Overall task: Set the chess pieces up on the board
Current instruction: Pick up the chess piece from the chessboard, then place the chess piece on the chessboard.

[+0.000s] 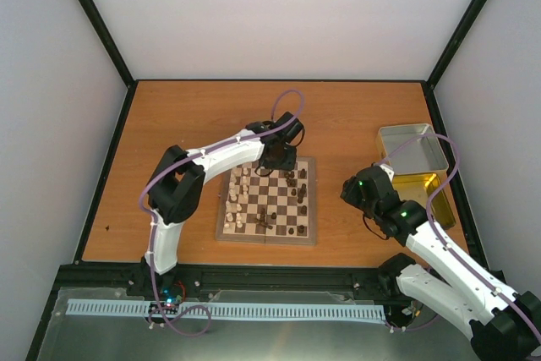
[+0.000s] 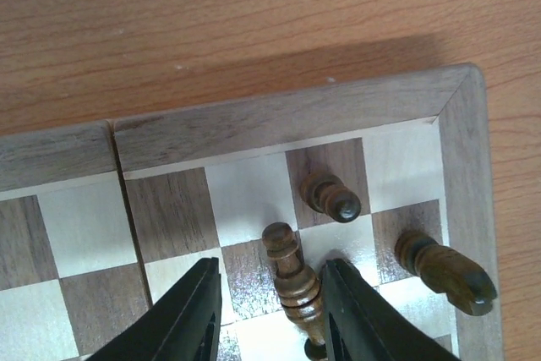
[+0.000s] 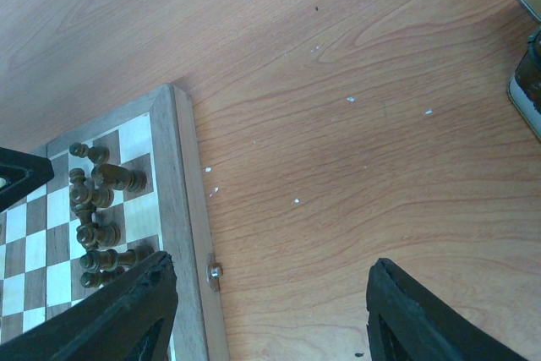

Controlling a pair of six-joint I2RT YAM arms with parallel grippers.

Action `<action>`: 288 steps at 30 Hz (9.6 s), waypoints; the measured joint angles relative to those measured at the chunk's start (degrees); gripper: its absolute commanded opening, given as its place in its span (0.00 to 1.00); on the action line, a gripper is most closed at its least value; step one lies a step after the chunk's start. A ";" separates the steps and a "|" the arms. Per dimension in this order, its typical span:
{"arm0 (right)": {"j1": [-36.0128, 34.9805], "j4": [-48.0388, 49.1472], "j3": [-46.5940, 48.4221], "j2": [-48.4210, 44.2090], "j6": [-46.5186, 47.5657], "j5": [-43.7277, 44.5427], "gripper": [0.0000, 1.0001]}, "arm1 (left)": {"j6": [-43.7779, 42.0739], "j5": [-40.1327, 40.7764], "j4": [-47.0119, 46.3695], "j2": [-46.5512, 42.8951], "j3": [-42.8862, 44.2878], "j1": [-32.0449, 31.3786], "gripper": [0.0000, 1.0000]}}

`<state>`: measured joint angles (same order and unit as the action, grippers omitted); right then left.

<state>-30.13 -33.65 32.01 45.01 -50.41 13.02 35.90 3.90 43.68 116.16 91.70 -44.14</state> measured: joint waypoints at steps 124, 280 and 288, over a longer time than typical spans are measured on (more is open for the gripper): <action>-13.40 75.14 3.34 17.22 0.61 -35.56 0.03 | 25.09 -3.48 -60.39 -58.60 -44.68 0.00 0.01; -2.71 -44.72 73.72 72.48 28.79 -20.48 0.45 | -6.95 18.18 -34.64 -78.97 -51.49 0.00 0.02; -2.67 -17.35 46.01 43.12 26.93 -28.39 0.61 | -6.03 11.28 -36.96 -73.26 -51.45 0.00 0.02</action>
<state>-32.80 -51.00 78.02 88.14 -23.49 -15.38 29.87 15.18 6.72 42.89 40.25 -44.14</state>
